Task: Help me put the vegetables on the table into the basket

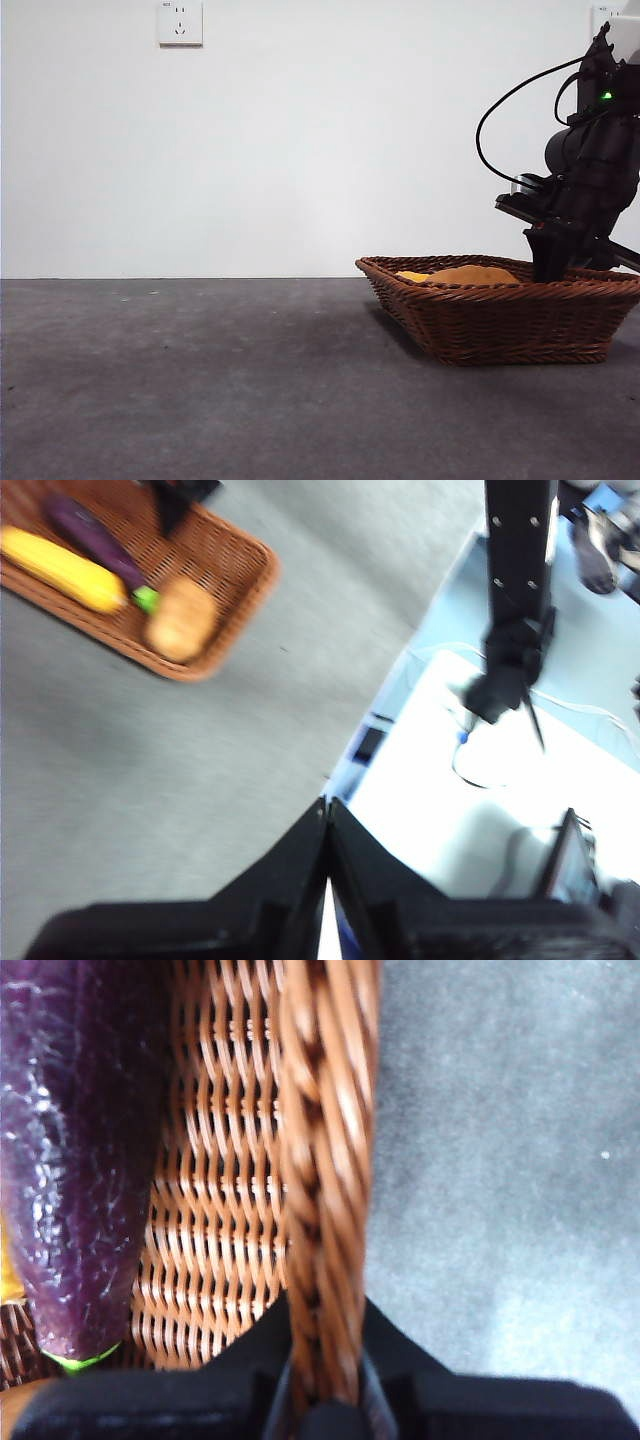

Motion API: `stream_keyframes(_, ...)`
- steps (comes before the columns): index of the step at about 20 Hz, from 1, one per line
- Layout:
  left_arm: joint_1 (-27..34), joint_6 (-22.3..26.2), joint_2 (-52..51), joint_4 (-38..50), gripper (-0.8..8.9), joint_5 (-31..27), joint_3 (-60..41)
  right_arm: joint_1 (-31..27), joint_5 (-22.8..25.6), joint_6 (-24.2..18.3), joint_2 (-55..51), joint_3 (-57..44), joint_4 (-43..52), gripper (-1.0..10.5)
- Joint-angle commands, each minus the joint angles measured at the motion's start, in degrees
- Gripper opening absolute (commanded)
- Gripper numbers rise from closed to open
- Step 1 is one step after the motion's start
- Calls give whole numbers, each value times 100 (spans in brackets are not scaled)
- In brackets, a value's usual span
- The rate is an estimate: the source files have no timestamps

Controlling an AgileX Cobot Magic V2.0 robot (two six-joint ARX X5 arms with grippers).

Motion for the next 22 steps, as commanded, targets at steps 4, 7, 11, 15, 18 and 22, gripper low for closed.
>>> stream_keyframes(4,-83,-479,-704,15,-8,-568,-28,2,52,321,162,2,55,591)
stream_keyframes(7,-83,-741,-1180,15,-8,-570,-28,7,57,651,-7,2,140,599)
stream_keyframes(11,-81,-898,-1646,15,-8,-595,-35,15,105,748,-1207,2,-247,595)
stream_keyframes(15,-81,-892,-1674,15,-8,-590,-83,286,859,564,-2892,2,-616,318)
stream_keyframes(18,-81,-852,-1674,15,-8,-592,-413,487,1067,481,-3847,2,-898,-22)
stream_keyframes(22,-81,-573,-1674,15,-8,-901,-1005,691,1263,435,-5056,2,-1346,-16)
